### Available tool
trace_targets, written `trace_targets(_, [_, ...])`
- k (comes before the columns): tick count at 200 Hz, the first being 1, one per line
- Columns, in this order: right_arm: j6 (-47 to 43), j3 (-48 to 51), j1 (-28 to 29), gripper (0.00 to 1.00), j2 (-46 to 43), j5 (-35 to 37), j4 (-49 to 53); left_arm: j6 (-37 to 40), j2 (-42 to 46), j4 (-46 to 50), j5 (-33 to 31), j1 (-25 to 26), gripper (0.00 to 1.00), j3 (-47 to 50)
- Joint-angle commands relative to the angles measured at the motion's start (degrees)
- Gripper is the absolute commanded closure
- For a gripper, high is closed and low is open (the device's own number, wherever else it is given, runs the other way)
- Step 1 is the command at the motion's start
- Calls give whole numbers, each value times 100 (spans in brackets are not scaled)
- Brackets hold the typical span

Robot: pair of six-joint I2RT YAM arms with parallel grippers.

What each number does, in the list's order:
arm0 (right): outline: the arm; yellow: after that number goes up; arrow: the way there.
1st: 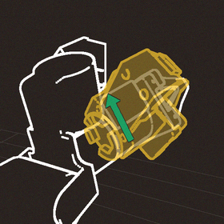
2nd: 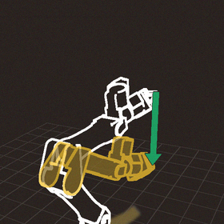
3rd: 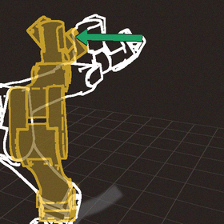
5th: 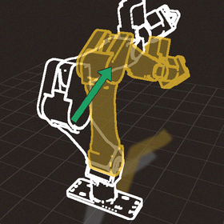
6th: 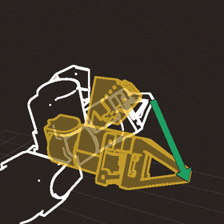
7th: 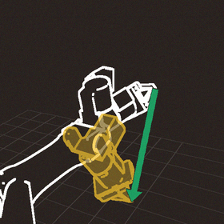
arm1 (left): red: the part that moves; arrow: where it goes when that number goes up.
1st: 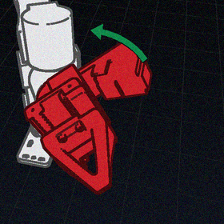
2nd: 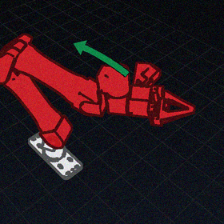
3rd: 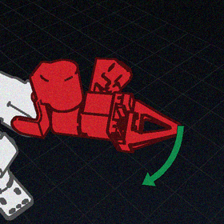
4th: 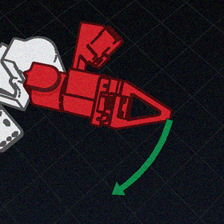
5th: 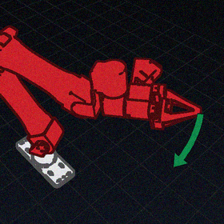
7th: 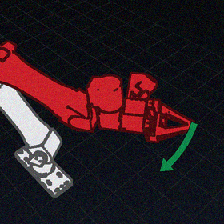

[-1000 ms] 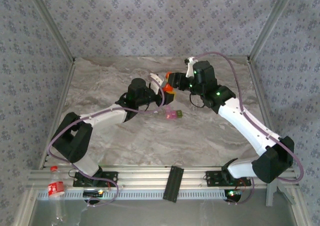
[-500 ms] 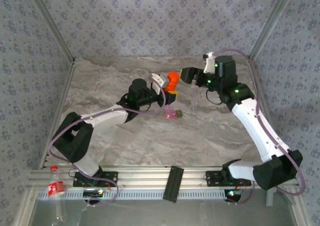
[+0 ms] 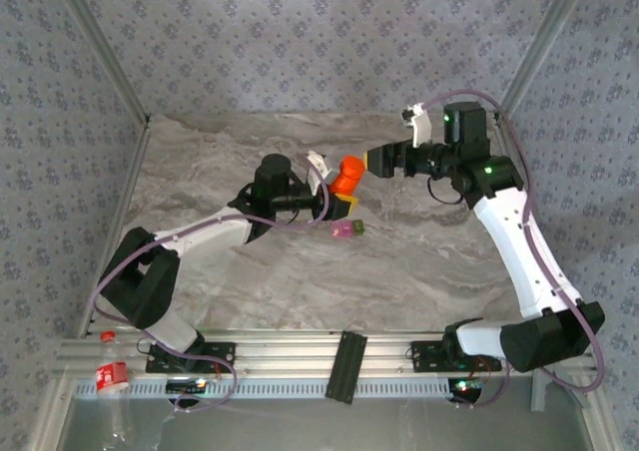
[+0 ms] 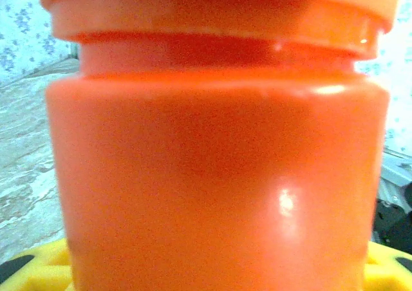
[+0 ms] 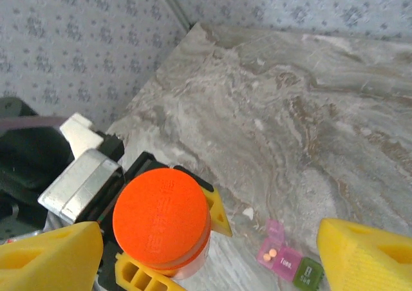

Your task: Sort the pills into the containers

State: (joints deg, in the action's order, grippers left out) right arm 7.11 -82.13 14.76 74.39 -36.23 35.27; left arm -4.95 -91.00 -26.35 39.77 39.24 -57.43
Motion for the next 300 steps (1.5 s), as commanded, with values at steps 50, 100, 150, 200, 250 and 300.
trace_targets(50, [-573,-404,257,12,344,-405,465,179,257,242,570,-46,100,-358])
trace_targets(100, [-628,-593,471,14,578,-278,541,190,241,269,585,-41,100,-390])
trace_targets(150, [-587,-620,476,24,677,-347,519,192,222,278,576,-42,100,-408])
trace_targets(200, [-597,-517,549,28,715,-412,536,209,223,273,550,-41,100,-434])
trace_targets(250, [-538,-367,620,41,683,-370,424,221,231,271,487,-40,100,-436])
trace_targets(300, [259,248,782,54,551,268,-289,31,320,-246,-215,-24,100,-211])
